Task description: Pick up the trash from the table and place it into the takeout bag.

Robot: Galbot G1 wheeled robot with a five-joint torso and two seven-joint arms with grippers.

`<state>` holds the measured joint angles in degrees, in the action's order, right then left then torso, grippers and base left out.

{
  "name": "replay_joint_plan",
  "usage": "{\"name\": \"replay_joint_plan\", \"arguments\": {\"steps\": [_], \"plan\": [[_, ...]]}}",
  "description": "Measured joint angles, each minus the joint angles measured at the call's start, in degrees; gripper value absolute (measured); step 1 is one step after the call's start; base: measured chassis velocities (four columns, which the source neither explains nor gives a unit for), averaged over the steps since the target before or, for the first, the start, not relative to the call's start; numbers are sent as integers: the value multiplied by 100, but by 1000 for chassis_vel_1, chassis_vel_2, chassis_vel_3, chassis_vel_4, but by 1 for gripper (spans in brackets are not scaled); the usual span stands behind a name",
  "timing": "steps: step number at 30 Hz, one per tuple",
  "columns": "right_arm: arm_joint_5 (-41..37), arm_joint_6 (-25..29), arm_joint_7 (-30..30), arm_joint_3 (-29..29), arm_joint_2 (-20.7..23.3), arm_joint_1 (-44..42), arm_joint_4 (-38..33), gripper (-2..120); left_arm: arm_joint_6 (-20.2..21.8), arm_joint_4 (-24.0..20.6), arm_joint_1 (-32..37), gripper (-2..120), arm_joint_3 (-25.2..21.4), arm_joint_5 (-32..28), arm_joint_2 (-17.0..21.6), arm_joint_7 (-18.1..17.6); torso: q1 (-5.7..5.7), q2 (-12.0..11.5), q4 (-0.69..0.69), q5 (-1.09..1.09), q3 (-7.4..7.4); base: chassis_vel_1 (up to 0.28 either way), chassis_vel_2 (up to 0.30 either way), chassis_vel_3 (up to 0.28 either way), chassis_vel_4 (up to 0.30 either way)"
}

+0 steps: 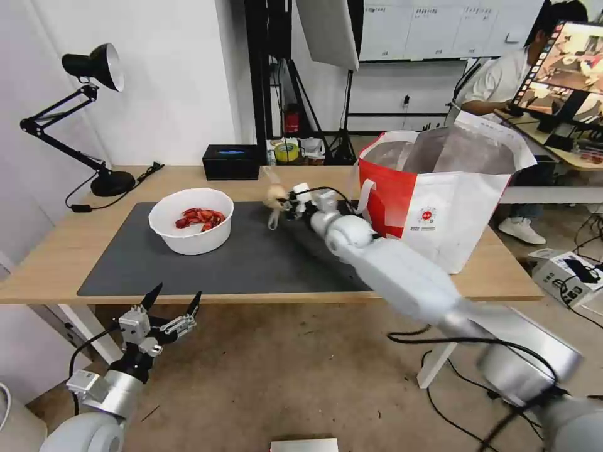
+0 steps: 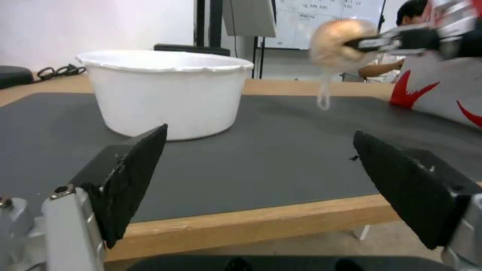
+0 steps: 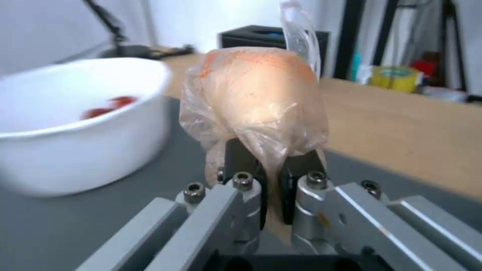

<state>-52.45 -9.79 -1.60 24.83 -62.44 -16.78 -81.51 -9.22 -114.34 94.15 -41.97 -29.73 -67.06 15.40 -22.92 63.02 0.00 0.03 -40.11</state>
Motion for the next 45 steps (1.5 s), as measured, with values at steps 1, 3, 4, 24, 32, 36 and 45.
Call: {"name": "replay_joint_plan", "arguments": {"steps": [1, 3, 4, 24, 32, 36, 45], "plan": [[0, 0, 0, 0, 0, 0, 0, 3, 0, 0, 0, 100, 0, 0, 0, 0, 0, 0, 0, 0, 0, 0, 0, 0, 0], [-159, -74, -14, -237, 552, -406, -847, 3, 0, -8, 3, 100, 25, 16, -2, -2, 1, 0, 0, -2, 1, 0, 0, 0, 0], [-194, -92, -18, -384, 833, -644, -1268, 3, 1, -12, 3, 100, 46, 29, -3, -1, 2, 1, -2, -1, 2, 0, 0, 0, 0], [-1198, 104, -566, -2553, 2541, -1262, -3185, 3, 14, -59, -31, 100, 352, 250, -105, -23, 1, 1, 0, -3, 1, 0, 0, 0, 0], [-1205, -59, -964, -2853, 2708, -931, -2304, 3, 20, -53, -56, 100, 345, 241, -80, -31, 0, 0, -1, -1, 0, 0, 0, 0, 0], [-1208, -84, -988, -2858, 2712, -924, -2196, 3, 21, -36, -74, 100, 342, 230, -69, -31, 0, 0, -1, -1, 0, 0, 0, 0, 0], [-998, -273, -1099, -2794, 2602, -891, -2022, 8, 33, 6, -153, 100, 362, 192, -33, -35, 0, 0, 0, -3, 0, 0, 0, 0, 0]]}}
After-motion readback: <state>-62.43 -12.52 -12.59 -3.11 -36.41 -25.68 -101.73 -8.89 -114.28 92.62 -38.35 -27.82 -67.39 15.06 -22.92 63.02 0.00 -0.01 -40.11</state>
